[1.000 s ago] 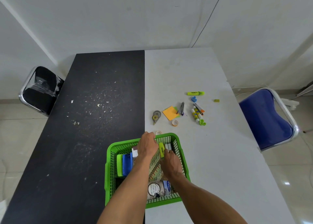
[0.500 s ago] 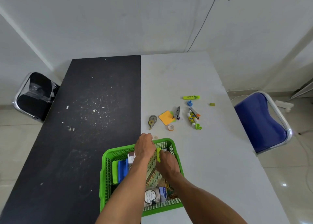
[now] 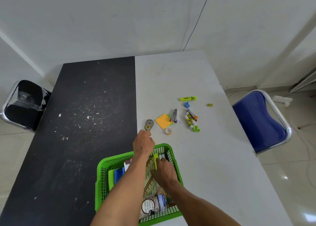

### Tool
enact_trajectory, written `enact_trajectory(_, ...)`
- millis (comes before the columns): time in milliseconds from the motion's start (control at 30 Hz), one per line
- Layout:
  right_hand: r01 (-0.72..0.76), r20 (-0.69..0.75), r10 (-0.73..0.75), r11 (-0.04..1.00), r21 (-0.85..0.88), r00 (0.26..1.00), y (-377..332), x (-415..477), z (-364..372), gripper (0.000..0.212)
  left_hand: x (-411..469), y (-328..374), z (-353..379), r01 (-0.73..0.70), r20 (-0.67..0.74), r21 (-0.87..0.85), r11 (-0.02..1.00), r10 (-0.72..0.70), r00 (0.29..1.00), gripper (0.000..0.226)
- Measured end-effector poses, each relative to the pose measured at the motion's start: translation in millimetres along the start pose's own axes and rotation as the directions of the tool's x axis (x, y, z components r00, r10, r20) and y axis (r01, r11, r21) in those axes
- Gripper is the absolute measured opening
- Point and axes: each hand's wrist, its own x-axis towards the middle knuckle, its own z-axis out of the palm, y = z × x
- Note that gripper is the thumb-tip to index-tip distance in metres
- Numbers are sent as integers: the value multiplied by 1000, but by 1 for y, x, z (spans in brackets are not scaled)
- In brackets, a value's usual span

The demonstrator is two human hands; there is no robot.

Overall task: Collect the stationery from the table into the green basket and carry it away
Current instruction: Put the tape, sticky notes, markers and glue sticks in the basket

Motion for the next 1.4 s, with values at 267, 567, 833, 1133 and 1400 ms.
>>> enact_trajectory(267,112,-487,-5,975,192,873,21,88,-70,17,41,15,1,-1,-43,26,1000,2,999,21)
enact_trajectory(567,-285,-294,332,939,193,896,113,216,-130,32,91,28,42,-4,49,-84,996,8,999,27)
enact_trajectory(833,-195,-168,168,968,-159,971,168,312,-139,47,122,-1,77,22,34,-49,999,-20,999,25)
enact_trajectory(1133,-259,-191,194,869,-421,962,178,324,-139,27,131,-18,73,4,9,0,1000,-4,1000,18)
enact_trajectory(1400,-307,-415,290,951,26,862,129,257,-157,24,97,-14,37,37,1,-42,998,-37,999,21)
